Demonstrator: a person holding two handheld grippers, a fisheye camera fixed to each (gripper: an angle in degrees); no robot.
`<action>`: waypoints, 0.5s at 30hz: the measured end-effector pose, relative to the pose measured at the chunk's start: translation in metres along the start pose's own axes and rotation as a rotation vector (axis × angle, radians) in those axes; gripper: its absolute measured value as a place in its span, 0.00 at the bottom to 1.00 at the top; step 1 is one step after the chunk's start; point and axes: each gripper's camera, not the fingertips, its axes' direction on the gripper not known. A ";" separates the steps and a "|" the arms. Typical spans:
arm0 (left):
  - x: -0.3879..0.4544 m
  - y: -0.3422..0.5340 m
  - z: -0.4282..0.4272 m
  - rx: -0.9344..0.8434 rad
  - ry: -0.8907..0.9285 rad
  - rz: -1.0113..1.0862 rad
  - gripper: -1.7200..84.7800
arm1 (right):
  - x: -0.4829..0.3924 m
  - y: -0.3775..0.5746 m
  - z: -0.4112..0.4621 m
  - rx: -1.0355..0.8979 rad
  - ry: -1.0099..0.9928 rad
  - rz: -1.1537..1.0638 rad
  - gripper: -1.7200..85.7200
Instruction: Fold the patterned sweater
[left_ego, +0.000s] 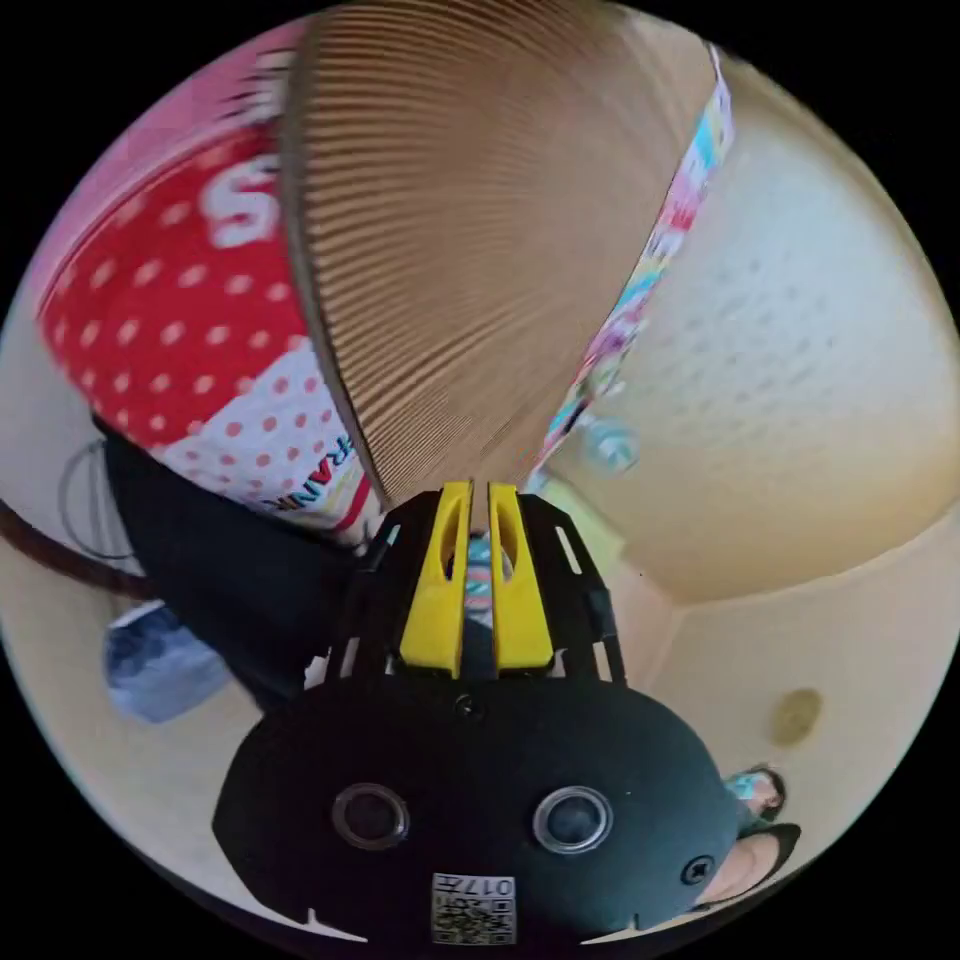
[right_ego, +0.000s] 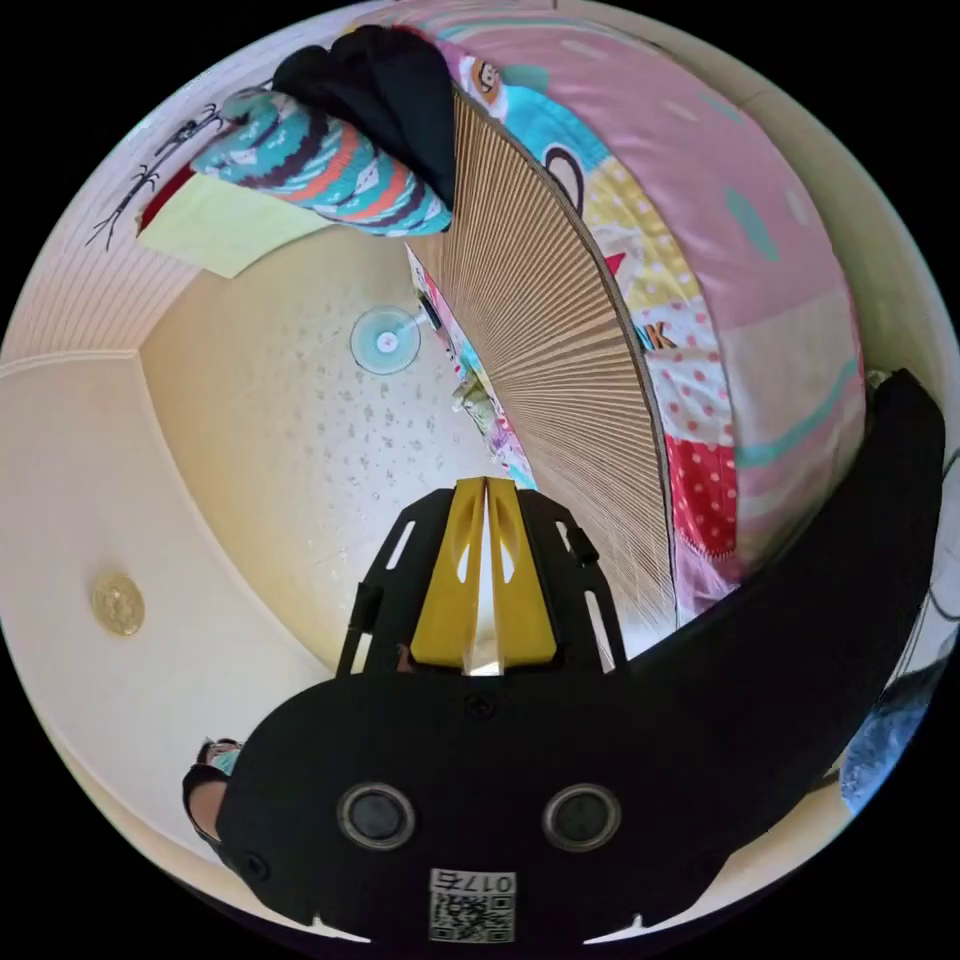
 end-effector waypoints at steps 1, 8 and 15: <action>0.023 -0.012 0.026 -0.118 -0.174 0.051 0.07 | -0.007 -0.007 0.005 -0.010 0.013 -0.005 0.02; 0.069 -0.014 0.165 -0.242 -0.522 0.124 0.03 | -0.061 -0.058 0.003 0.065 0.110 -0.017 0.04; 0.053 0.010 0.248 -0.249 -0.692 0.142 0.01 | -0.225 -0.121 -0.024 0.412 0.307 -0.170 0.14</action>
